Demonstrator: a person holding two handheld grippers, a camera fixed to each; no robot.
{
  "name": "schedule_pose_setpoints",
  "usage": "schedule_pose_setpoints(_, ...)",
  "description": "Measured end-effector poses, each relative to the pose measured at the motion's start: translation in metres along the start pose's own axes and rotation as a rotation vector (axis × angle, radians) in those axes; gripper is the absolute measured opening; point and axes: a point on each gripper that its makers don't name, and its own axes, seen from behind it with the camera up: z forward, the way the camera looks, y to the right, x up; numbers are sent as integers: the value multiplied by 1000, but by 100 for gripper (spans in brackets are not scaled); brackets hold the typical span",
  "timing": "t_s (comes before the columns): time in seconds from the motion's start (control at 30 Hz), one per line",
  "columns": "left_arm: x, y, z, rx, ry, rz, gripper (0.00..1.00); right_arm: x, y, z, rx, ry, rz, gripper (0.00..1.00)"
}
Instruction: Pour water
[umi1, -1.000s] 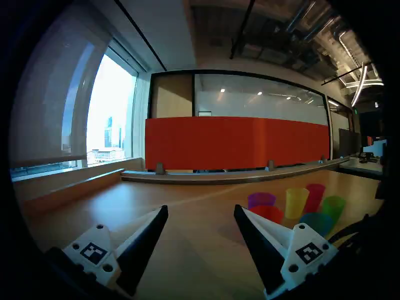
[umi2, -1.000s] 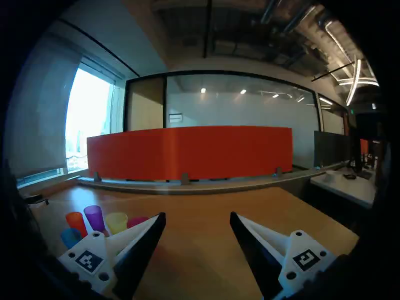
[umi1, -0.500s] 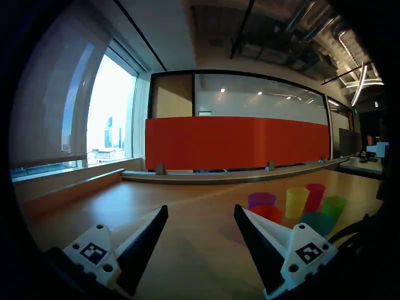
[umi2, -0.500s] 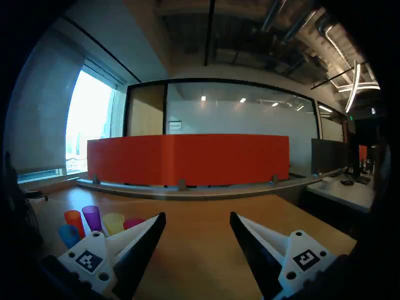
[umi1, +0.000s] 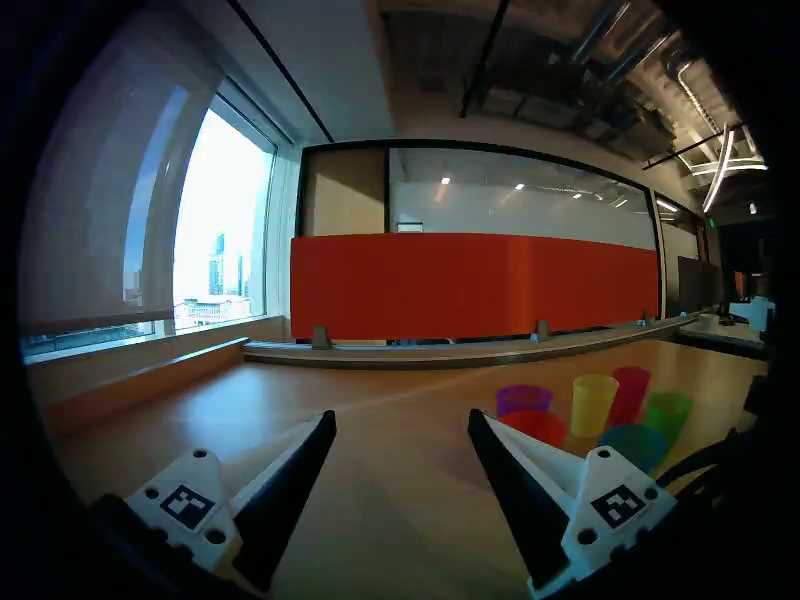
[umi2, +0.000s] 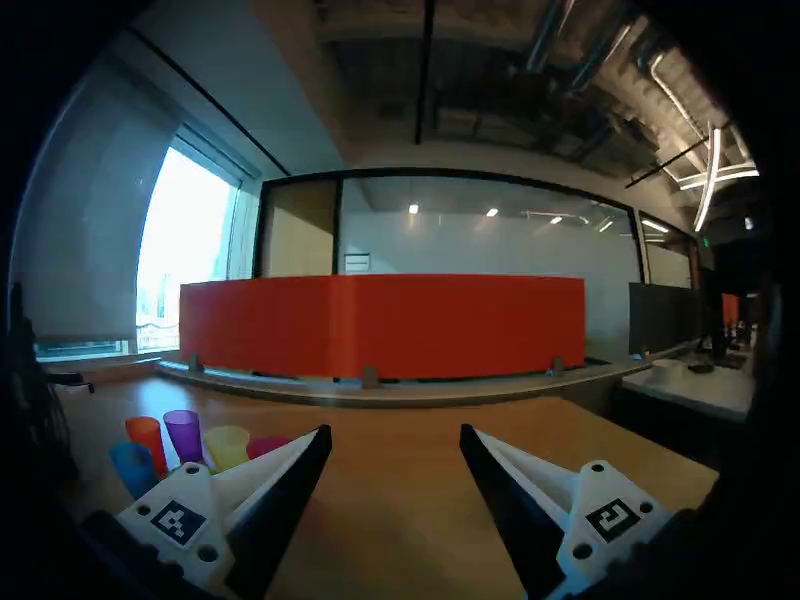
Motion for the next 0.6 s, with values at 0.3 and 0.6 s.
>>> schedule_pose_setpoints(0.3,0,-1,0,0,0,0,98,-8,-7,5,4,16,27,99)
schedule_pose_setpoints(0.6,0,0,0,0,0,0,98,-26,3,8,-21,-9,66,99)
